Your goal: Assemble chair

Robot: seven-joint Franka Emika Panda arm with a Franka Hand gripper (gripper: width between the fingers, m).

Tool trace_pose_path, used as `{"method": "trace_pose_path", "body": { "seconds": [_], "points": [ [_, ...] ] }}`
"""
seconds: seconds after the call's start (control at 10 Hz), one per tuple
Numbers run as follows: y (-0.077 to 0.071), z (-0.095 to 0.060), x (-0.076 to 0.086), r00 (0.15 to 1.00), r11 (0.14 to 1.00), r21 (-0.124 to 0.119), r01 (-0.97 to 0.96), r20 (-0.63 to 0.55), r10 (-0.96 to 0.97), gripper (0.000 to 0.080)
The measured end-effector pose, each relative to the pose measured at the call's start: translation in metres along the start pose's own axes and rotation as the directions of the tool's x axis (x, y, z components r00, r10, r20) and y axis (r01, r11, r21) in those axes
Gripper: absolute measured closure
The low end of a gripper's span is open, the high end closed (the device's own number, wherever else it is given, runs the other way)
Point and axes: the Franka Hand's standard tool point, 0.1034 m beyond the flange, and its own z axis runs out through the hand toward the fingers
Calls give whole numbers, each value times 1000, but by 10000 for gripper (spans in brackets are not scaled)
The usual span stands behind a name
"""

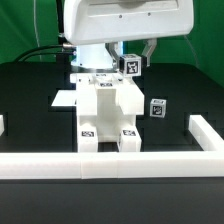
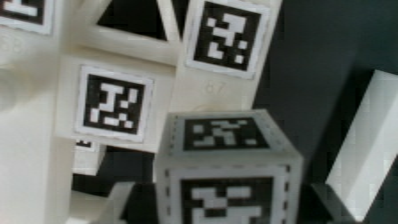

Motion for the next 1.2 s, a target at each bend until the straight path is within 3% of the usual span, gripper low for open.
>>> {"method": "trace_pose_path", "body": {
  "seconds": [1.2],
  "points": [
    [6, 8, 2, 1000, 1000, -15, 2, -11, -2, 515]
  ]
}}
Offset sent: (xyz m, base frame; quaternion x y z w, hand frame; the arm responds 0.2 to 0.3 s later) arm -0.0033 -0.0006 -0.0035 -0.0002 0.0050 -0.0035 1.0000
